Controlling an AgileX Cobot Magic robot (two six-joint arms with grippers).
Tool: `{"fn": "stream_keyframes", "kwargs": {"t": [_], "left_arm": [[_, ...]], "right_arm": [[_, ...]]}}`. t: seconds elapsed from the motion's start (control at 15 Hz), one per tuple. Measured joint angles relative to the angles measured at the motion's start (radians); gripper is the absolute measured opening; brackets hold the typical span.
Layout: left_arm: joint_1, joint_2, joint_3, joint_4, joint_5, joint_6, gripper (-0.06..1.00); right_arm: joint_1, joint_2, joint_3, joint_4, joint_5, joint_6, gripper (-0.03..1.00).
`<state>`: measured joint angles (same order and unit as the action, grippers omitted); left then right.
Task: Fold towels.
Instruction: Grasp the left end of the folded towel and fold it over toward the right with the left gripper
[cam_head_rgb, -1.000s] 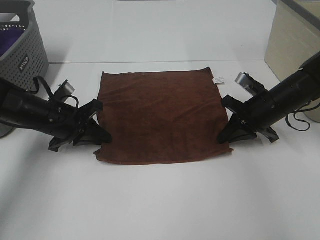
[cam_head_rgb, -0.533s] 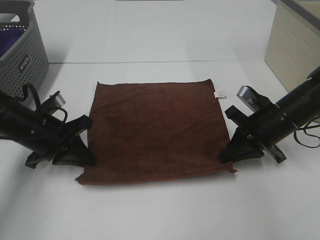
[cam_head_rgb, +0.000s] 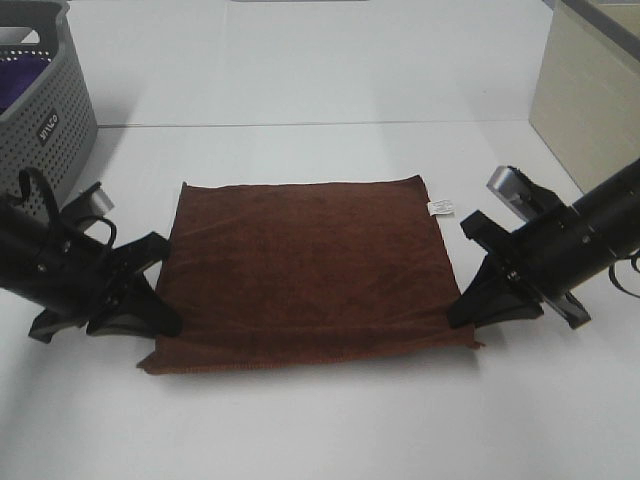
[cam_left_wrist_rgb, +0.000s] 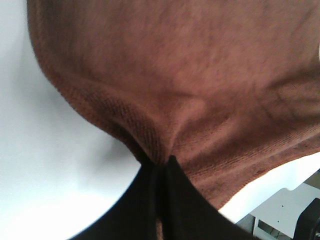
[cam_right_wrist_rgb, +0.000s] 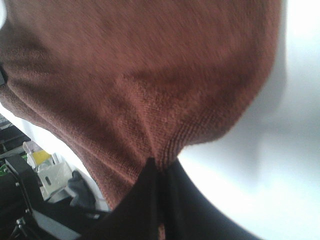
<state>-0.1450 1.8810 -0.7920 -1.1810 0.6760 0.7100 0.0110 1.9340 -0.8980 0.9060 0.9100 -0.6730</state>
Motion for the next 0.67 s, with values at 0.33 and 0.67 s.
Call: {"fn": "stream_keyframes", "kwargs": {"t": [0.33,0.67], "left_arm": [[0.0,-0.008,-0.227,0.017,-0.054,-0.088,0.0],[0.0,0.09,-0.437,0.022,-0.11,-0.115,0.0]], "right_arm": [[0.0,0.044,-0.333,-0.029,0.036,0.087,0.0],[0.0,0.231,-0.674,-0.058,0.099,0.147,0.0]]}}
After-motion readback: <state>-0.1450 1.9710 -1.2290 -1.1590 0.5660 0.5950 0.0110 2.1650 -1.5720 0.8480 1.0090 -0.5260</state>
